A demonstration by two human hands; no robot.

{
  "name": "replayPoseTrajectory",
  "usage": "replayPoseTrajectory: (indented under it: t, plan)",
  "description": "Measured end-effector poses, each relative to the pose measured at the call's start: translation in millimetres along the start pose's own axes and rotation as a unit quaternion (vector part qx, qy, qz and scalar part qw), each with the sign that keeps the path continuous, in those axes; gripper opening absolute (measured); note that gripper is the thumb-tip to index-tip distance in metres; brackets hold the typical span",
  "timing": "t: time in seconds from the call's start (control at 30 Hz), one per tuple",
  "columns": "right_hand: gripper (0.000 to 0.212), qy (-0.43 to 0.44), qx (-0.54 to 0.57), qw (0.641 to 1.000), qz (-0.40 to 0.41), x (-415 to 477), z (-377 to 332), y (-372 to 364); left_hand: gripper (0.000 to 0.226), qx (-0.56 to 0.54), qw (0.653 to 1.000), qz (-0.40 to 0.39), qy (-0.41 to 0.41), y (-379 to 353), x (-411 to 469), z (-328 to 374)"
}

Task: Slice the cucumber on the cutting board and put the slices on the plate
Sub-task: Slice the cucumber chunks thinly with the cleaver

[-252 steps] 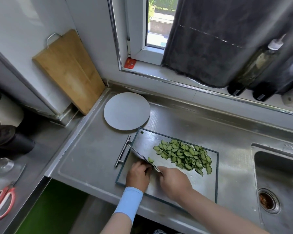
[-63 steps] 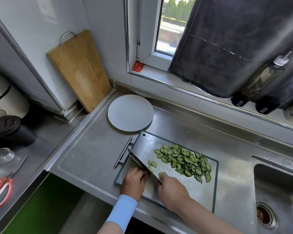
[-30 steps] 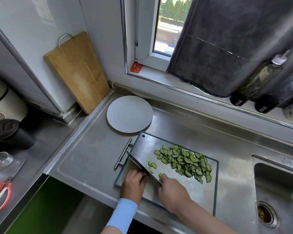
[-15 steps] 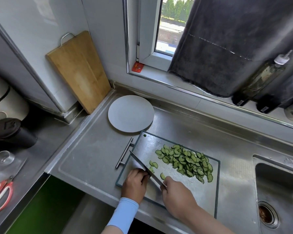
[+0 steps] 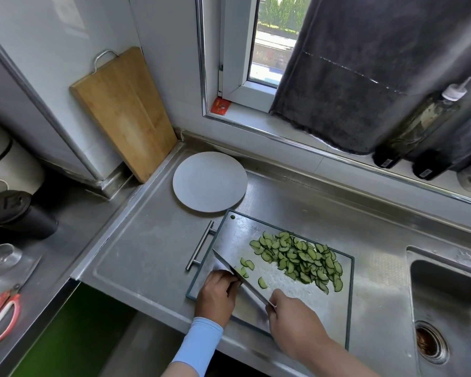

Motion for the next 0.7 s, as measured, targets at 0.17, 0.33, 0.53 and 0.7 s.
replayPoseTrajectory:
  t: [0.17,0.33,0.53,0.7]
  plan:
    - [0.010,0.008,-0.001,1.000,-0.014,17,-13,-2,0.020,0.002,1.000,0.008,0.010,-1,-1,-1]
    - [0.006,0.006,0.007,1.000,-0.026,30,-24,0,0.020,0.008,1.000,0.012,0.017,-2,-2,-4]
    - [0.010,0.010,0.010,1.000,-0.014,29,-22,4,0.017,0.001,1.000,0.011,0.024,-4,-3,-7]
    - [0.010,0.015,0.022,1.000,0.001,18,-19,3,0.015,-0.003,1.000,0.022,0.011,-2,-3,-5]
Point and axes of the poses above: each hand's wrist, its own x-axis towards the middle knuckle, its own y-axis out of the back of the hand, z = x × y, the point moved 5 cm from there along x, towards the middle knuckle, and after that the axes turned 14 degrees about -x, right-handed, at the moved point
